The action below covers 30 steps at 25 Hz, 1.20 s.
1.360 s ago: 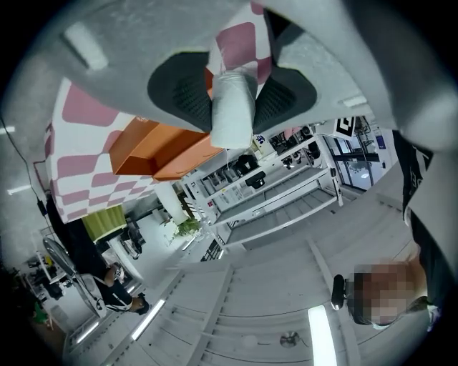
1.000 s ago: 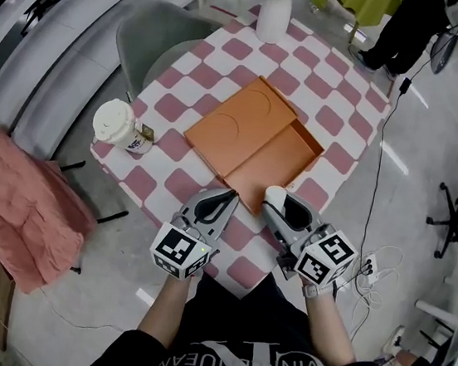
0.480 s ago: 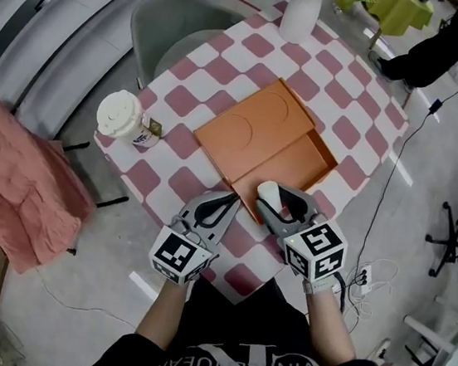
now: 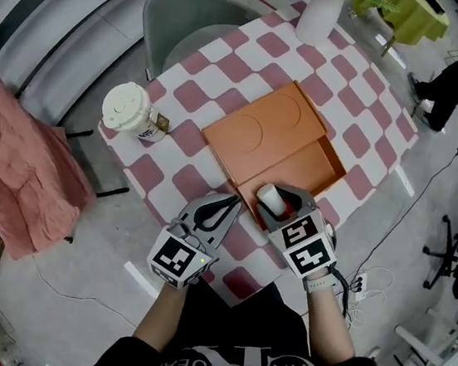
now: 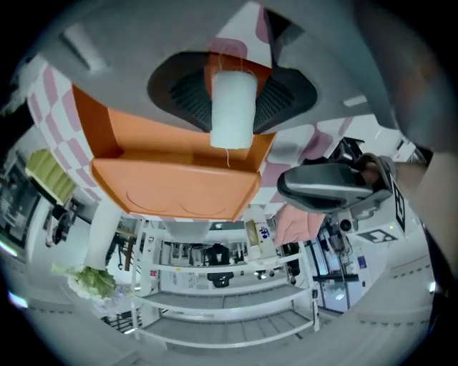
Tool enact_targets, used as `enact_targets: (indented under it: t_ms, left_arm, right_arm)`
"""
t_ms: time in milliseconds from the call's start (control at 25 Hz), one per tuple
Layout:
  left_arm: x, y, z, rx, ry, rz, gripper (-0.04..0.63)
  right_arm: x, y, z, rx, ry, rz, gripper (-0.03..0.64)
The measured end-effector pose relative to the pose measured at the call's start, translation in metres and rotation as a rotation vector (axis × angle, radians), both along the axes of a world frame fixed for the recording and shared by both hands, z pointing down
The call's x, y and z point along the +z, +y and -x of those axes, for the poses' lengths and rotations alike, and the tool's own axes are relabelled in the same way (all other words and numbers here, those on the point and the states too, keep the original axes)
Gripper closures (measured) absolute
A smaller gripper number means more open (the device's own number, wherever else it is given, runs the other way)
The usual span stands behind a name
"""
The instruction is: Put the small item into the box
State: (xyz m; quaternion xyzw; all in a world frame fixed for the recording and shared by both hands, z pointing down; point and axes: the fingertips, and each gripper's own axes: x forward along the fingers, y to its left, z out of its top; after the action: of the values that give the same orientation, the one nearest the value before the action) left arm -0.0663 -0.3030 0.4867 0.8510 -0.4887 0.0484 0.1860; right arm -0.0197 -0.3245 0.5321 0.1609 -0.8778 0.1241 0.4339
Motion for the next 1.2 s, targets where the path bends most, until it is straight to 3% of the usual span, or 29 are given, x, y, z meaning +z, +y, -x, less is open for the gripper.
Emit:
enact_targets:
  t_ms: [160,360,720,1200]
  left_arm:
    - [0.003,0.0,0.0,-0.01,0.007,0.003,0.574]
    - [0.008,0.002,0.001,-0.017,0.012,0.015,0.574]
    - [0.01,0.006,0.013,-0.056,0.02,0.026,0.574]
    - [0.01,0.01,0.017,-0.063,0.02,0.021,0.574]
  right_arm:
    - [0.006,0.001,-0.001,-0.131,0.139,-0.078,0.434]
    - [0.013,0.0,0.005,-0.198,0.189,-0.087,0.435]
    - [0.024,0.006,0.01,-0.284,0.24,-0.086,0.434]
    - [0.018,0.007,0.012,-0.272,0.213,-0.09,0.434]
